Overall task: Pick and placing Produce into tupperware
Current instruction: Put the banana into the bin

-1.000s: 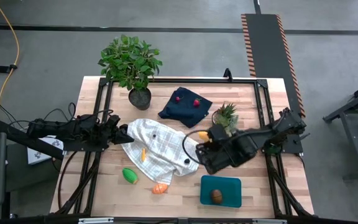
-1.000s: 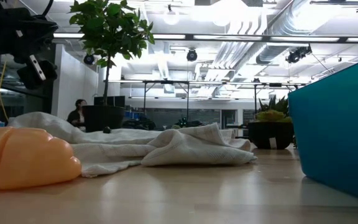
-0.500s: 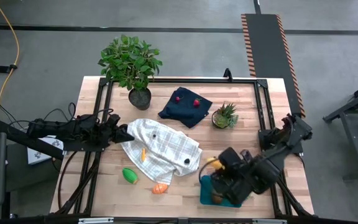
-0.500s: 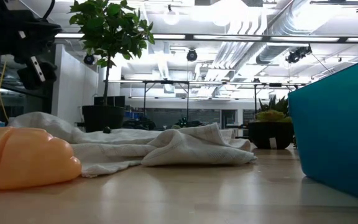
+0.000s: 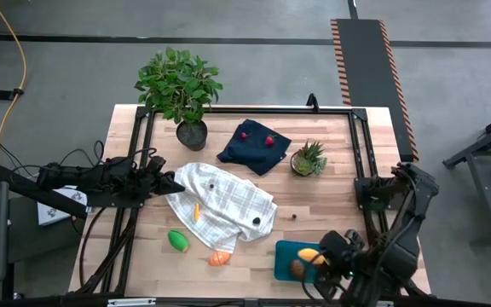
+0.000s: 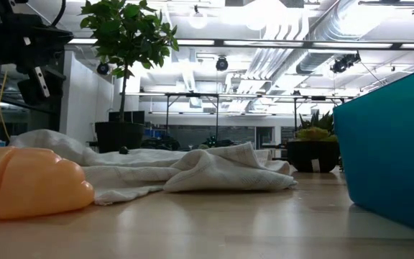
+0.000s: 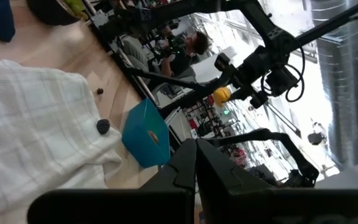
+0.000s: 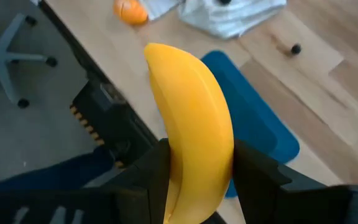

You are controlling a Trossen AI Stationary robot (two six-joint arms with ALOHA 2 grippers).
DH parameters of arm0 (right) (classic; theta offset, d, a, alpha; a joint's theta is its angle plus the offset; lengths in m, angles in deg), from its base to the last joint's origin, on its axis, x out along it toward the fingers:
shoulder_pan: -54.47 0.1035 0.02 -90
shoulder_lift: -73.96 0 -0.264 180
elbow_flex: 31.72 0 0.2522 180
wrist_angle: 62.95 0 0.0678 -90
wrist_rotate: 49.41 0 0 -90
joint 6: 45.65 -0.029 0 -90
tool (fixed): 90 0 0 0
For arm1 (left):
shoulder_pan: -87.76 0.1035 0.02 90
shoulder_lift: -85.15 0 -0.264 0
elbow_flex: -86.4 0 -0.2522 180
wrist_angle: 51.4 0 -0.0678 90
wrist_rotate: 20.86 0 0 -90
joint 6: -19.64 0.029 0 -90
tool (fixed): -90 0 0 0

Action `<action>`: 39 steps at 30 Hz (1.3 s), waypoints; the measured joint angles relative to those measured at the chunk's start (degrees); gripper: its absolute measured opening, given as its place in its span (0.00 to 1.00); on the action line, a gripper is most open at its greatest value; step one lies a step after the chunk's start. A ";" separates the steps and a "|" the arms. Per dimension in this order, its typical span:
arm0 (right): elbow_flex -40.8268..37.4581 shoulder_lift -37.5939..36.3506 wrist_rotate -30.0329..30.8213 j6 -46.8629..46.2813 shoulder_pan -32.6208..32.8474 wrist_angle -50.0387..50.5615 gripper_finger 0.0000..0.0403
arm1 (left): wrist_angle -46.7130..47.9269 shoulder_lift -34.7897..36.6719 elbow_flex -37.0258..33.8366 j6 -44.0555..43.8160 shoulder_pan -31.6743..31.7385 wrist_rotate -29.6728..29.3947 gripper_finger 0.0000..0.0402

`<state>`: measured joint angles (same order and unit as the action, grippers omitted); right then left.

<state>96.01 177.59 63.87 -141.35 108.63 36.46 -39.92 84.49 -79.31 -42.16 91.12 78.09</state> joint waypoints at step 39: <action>-9.27 13.25 -13.18 -2.27 -5.32 -6.63 0.33 | 0.90 0.00 0.01 1.53 0.00 -4.51 0.00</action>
<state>86.75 190.84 50.69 -143.62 103.31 29.83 -39.02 84.49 -79.30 -40.63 91.12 73.59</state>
